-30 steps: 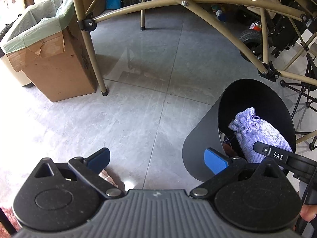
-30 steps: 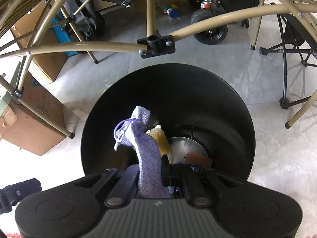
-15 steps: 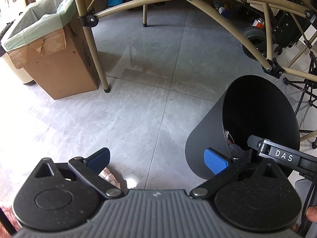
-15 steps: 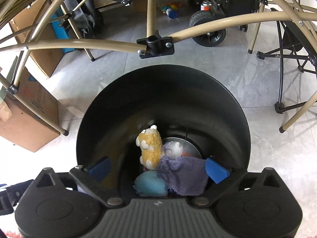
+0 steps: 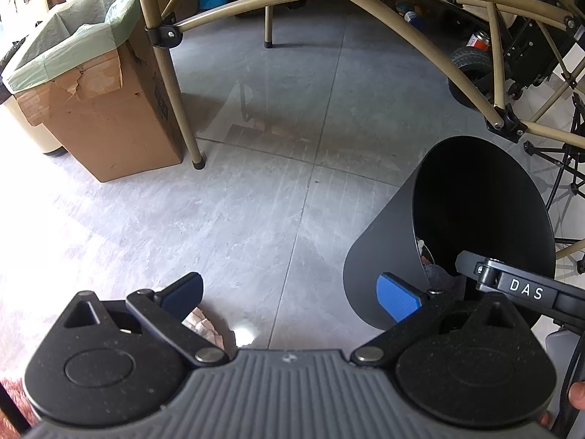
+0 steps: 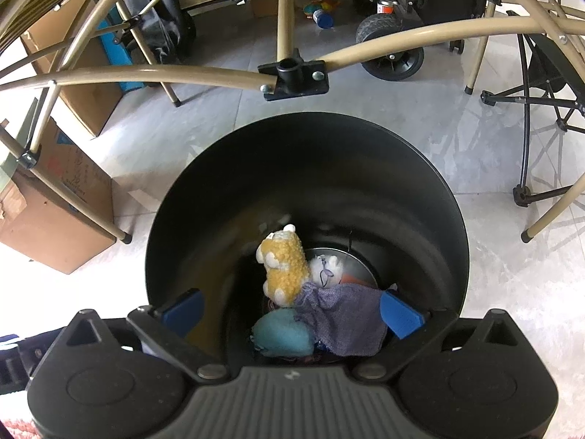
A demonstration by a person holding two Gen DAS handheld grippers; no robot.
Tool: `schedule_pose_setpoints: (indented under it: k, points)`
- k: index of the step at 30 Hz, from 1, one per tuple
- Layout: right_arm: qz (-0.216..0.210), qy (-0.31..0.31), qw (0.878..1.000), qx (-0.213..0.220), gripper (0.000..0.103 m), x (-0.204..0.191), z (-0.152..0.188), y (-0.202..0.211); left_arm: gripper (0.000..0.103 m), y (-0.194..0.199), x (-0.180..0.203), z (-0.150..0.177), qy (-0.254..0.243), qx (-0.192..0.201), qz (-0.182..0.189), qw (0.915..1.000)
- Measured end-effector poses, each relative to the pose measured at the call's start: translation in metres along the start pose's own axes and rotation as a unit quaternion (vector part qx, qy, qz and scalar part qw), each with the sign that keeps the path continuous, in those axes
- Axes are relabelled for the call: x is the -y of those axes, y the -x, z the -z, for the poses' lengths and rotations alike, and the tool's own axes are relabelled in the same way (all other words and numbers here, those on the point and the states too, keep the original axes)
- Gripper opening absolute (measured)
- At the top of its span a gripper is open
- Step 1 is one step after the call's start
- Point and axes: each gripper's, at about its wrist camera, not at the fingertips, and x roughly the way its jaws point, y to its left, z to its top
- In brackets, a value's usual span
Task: Collect trash
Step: 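Raise both tools back toward the remaining items on the table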
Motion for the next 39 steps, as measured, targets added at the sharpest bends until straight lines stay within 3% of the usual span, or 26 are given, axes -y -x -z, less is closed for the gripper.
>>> schedule_pose_setpoints:
  k: [9,18,29,39]
  points:
    - [-0.002,0.010,1.000,0.011,0.103,-0.003,0.000,0.007,0.103,0.004,0.002,0.000,-0.004,0.007,0.003,1.0000]
    - [-0.006,0.020,0.999,0.043,0.103,-0.001,-0.003,0.032,0.103,0.022,0.008,0.000,-0.010,0.041,0.004,0.9991]
    - [-0.012,0.038,0.994,0.105,0.103,0.003,-0.004,0.083,0.103,0.061,0.019,0.000,-0.027,0.121,0.003,0.9923]
    - [-0.037,0.042,0.982,0.181,0.103,0.009,-0.008,0.151,0.103,0.114,0.035,0.000,-0.050,0.216,0.014,0.9749]
